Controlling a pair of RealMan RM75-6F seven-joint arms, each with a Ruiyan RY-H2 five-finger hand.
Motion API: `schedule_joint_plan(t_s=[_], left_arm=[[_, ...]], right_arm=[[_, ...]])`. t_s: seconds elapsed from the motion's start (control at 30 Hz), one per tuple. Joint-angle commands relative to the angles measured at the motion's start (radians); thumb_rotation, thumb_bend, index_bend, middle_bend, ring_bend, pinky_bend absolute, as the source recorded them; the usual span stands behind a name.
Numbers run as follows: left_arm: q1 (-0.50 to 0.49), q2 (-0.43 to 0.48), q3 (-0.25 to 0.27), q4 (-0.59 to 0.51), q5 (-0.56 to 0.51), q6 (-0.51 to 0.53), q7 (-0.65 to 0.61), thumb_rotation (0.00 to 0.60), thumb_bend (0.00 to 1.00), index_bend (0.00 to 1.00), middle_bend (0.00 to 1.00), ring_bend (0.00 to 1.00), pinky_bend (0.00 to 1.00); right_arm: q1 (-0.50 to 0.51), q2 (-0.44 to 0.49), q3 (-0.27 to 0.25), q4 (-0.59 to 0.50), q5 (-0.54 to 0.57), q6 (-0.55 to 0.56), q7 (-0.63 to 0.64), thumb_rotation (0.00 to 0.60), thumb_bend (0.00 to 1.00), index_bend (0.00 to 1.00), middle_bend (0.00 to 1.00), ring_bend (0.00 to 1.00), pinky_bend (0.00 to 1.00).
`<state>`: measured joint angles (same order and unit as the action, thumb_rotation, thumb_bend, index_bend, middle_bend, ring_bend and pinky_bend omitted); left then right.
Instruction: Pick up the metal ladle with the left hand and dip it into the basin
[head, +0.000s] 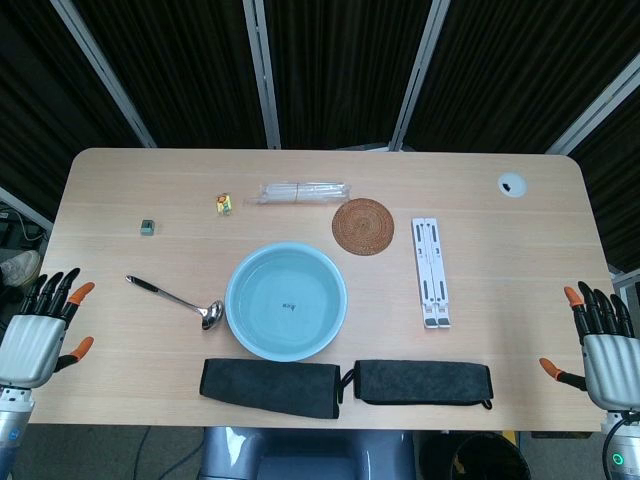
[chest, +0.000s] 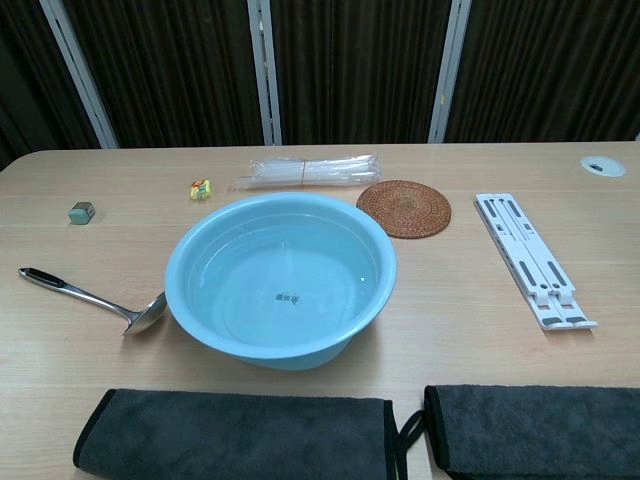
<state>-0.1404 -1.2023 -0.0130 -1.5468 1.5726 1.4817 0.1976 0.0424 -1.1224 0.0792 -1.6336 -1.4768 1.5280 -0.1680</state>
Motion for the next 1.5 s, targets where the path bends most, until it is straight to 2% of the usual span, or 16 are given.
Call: schedule_joint_plan(t_s=[0.03,0.2,0.33,0.63,0.77,0.93,1.13,1.5], left_arm=[[0.000,0.000,0.002,-0.003,-0.001,-0.003,0.001,0.600,0.24,0.15,0.00,0.00,0.00],[-0.008,0.006,0.010,-0.012,0.004,-0.023,-0.021,0.600,0.24,0.16,0.00,0.00,0.00],[-0.023,0.019,0.020,-0.008,0.011,-0.059,-0.014,0.600,0.24,0.28,0.00,0.00,0.00],[-0.111,0.022,-0.012,0.073,-0.050,-0.212,0.009,0.600,0.27,0.40,0.00,0.00,0.00],[-0.161,-0.027,-0.032,0.175,-0.106,-0.317,-0.020,0.600,0.28,0.41,0.00,0.00,0.00],[-0.234,-0.111,-0.043,0.345,-0.116,-0.417,-0.062,0.600,0.30,0.41,0.00,0.00,0.00],[-0.306,-0.222,-0.041,0.549,-0.091,-0.482,-0.114,0.600,0.30,0.37,0.00,0.00,0.00],[-0.387,-0.375,-0.023,0.789,-0.078,-0.581,-0.216,0.600,0.31,0.36,0.00,0.00,0.00]], right_arm=[[-0.001,0.001,0.000,-0.001,-0.001,0.001,0.001,0.473,0.00,0.00,0.00,0.00,0.00],[-0.005,0.004,-0.001,-0.004,-0.011,0.013,0.007,0.470,0.00,0.00,0.00,0.00,0.00],[-0.006,0.008,0.000,-0.003,-0.010,0.014,0.017,0.473,0.00,0.00,0.00,0.00,0.00],[0.010,-0.002,0.006,0.008,0.013,-0.022,0.003,0.474,0.00,0.00,0.00,0.00,0.00],[0.014,-0.013,0.018,0.018,0.033,-0.024,-0.010,0.470,0.00,0.00,0.00,0.00,0.00],[0.021,-0.026,0.029,0.032,0.058,-0.034,-0.032,0.473,0.00,0.00,0.00,0.00,0.00],[0.030,-0.037,0.043,0.047,0.091,-0.049,-0.049,0.473,0.00,0.00,0.00,0.00,0.00],[0.027,-0.041,0.043,0.050,0.094,-0.039,-0.062,0.473,0.00,0.00,0.00,0.00,0.00]])
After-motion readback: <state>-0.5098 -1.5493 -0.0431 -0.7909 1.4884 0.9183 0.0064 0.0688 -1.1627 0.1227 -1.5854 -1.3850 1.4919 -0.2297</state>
